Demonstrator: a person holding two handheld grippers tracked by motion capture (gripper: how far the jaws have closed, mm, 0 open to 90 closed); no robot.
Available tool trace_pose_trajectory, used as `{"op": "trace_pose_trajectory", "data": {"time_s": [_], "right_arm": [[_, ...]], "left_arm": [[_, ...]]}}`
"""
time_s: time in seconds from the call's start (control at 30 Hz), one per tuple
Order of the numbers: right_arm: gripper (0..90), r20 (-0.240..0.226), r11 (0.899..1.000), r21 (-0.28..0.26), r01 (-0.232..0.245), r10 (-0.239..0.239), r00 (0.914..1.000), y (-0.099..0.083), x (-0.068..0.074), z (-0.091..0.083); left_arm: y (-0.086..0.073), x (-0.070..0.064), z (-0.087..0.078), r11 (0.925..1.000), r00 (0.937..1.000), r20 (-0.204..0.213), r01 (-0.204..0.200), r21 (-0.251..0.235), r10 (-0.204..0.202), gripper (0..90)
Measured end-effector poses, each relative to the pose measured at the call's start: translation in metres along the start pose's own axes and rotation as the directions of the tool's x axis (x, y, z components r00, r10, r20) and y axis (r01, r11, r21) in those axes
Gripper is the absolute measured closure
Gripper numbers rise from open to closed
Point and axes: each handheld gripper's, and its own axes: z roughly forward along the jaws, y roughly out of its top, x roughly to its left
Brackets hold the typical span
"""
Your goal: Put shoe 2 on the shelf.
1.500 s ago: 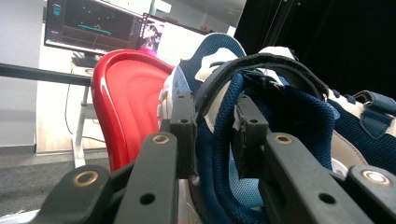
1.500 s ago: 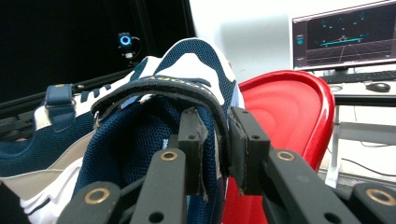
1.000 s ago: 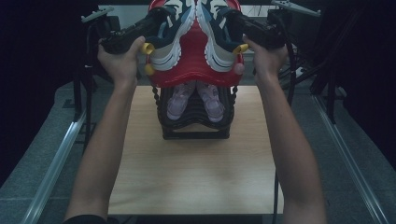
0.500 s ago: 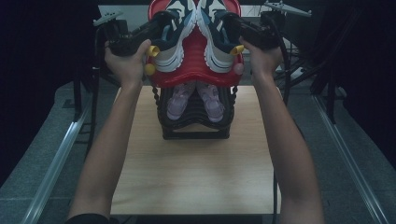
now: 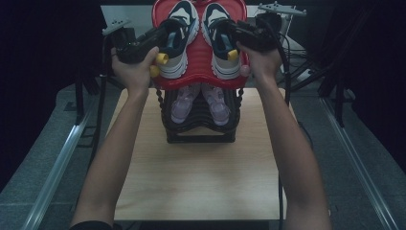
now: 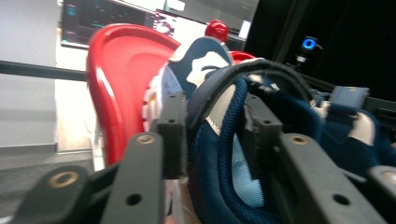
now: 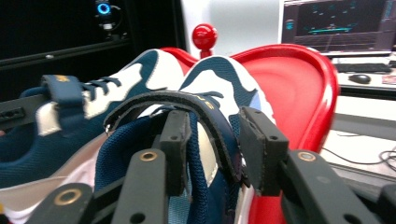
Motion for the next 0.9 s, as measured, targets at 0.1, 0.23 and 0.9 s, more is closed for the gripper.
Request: {"op": "trace_pose_trajectory", "data": {"time_s": [0.1,0.23,0.9], "right_arm": [[60.2,-0.002,1.000,0.000,0.011,-0.011,0.9999,0.000,0.000,0.000],[50.2,-0.050,0.999,0.016,-0.029,0.029,0.9983,-0.001,-0.006,-0.001],[42.8,-0.160,0.993,-0.043,-0.114,0.105,0.9815,-0.004,-0.017,-0.025]], "left_arm": [[0.001,-0.001,-0.002,1.0000,0.9999,0.015,-0.002,-0.002,0.002,57.8],[0.005,0.001,-0.007,1.0000,0.9995,0.030,-0.002,-0.006,0.002,53.8],[0.006,0.006,-0.023,0.9996,0.9975,0.070,-0.011,0.025,0.009,51.8]]}}
